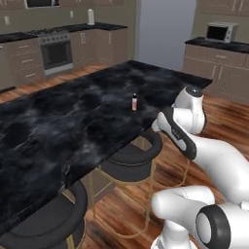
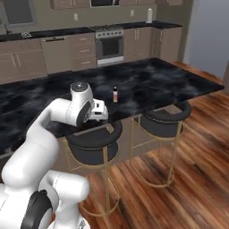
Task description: Place the large bottle from the dining counter next to the other large bottle outside the sink, and place the small bottle from the dining counter next to the other small bottle inside the sink.
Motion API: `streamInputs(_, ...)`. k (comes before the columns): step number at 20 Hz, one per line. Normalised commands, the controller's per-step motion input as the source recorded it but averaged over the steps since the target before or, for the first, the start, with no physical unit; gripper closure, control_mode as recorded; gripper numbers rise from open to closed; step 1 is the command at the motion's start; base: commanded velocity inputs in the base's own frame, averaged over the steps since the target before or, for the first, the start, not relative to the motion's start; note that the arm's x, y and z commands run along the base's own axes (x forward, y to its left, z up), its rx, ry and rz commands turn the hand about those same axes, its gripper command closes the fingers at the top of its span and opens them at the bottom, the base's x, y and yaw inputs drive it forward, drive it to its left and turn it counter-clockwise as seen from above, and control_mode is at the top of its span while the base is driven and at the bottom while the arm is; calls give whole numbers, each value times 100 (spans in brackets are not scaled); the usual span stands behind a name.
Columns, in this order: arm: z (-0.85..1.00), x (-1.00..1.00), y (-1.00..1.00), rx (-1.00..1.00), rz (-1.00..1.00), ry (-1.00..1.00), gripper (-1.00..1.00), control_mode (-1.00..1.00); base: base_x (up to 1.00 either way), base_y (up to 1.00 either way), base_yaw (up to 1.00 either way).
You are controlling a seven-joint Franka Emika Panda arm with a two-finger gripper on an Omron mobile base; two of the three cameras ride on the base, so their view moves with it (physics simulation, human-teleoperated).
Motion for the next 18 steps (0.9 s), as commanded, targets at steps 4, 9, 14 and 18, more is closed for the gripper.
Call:
streamInputs(4,0,0,0,0,0,0,-100,100,-1,-47,37)
streamInputs(9,0,0,0,0,0,0,-100,100,0,-62,40)
streamInputs(14,0,0,0,0,0,0,-100,100,0,-72,39)
streamInputs(18,0,0,0,0,0,0,-100,100,-1,-71,38)
